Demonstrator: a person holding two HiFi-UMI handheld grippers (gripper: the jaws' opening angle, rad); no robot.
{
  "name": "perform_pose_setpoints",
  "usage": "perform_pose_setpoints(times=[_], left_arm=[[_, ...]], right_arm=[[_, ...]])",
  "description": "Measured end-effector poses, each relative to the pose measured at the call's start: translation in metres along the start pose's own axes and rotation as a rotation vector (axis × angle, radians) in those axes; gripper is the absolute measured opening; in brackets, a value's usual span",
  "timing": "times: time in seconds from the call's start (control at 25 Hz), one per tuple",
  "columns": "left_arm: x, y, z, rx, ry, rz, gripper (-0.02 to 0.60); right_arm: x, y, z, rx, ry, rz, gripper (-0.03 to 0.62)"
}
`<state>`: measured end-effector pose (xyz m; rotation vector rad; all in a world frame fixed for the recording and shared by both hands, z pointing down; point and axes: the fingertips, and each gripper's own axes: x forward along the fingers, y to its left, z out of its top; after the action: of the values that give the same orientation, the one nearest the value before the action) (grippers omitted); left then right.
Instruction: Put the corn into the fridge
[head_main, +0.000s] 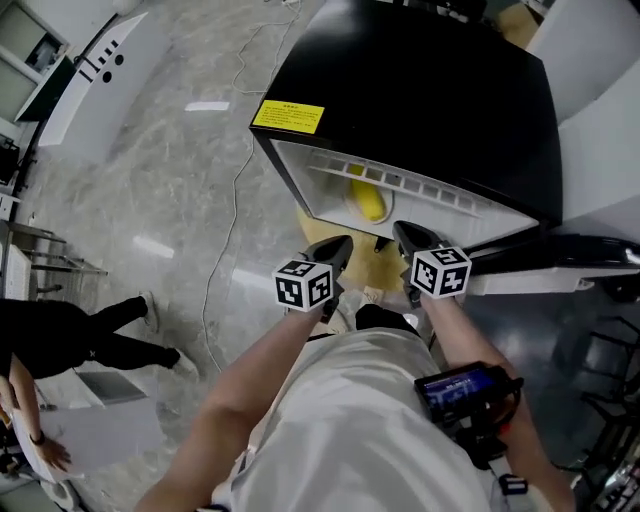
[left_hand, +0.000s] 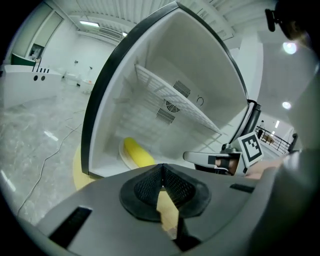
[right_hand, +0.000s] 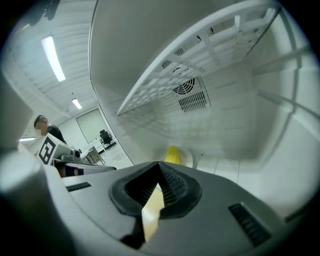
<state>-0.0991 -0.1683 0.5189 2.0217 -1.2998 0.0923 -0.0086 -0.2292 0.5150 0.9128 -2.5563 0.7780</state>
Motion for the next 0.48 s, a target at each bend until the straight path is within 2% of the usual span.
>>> perform_pose_setpoints(times=[0.16, 0.48], left_arm=[[-0.019, -0.005, 0.008, 0.031, -0.029, -0.025, 0.008], [-0.033, -0.030, -0.003, 0.088, -0.035, -0.094, 0.008]], right_arm=[[-0.009, 0.019, 0.009, -0.002, -0.045, 0.059, 0.008], [-0.046, 0.040, -0.002, 0.000, -0.074, 0.087, 0.008]])
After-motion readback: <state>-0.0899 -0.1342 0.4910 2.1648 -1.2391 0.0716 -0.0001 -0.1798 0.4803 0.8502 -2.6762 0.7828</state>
